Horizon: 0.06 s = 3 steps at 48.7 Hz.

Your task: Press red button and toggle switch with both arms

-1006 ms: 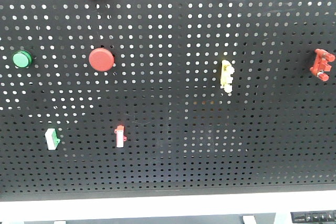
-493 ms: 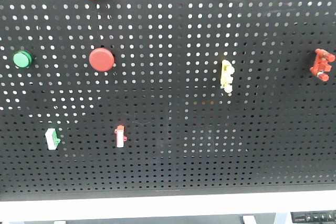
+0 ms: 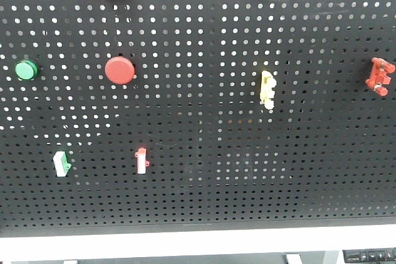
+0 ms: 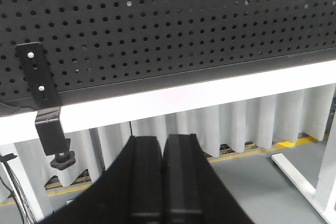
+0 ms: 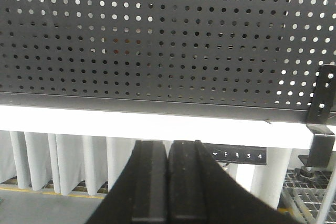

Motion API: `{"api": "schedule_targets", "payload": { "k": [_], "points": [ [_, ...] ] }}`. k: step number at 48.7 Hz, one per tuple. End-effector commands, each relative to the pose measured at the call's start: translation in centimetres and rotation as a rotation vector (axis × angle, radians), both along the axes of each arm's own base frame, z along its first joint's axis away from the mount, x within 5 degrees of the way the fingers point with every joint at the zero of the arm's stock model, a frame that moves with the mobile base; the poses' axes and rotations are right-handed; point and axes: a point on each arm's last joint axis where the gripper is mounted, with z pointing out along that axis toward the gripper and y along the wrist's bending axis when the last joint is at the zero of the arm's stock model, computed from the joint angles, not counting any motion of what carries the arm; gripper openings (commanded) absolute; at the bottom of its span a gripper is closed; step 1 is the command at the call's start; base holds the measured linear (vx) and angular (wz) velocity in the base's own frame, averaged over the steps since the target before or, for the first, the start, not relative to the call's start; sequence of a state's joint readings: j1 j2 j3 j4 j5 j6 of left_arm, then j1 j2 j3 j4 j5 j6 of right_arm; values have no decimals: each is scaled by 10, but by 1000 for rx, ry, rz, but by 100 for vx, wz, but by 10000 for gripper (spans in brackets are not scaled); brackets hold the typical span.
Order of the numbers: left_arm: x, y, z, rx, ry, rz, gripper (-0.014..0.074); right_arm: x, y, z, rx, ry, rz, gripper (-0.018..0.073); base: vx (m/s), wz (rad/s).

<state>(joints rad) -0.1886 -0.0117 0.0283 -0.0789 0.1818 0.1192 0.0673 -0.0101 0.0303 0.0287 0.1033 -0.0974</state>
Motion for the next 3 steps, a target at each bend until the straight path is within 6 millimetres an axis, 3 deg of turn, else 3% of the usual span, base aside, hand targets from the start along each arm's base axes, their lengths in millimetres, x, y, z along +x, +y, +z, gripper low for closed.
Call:
{"api": "schedule_targets", "payload": {
  "k": [1,3],
  "points": [
    [1,0,-3,-22,-60,5,2,-1,0,5,-7,-92,-6,-3,0,0],
    [1,0,-3,-22,-60,5,2,-1,0,5,-7,-92,-6,-3,0,0]
  ]
}}
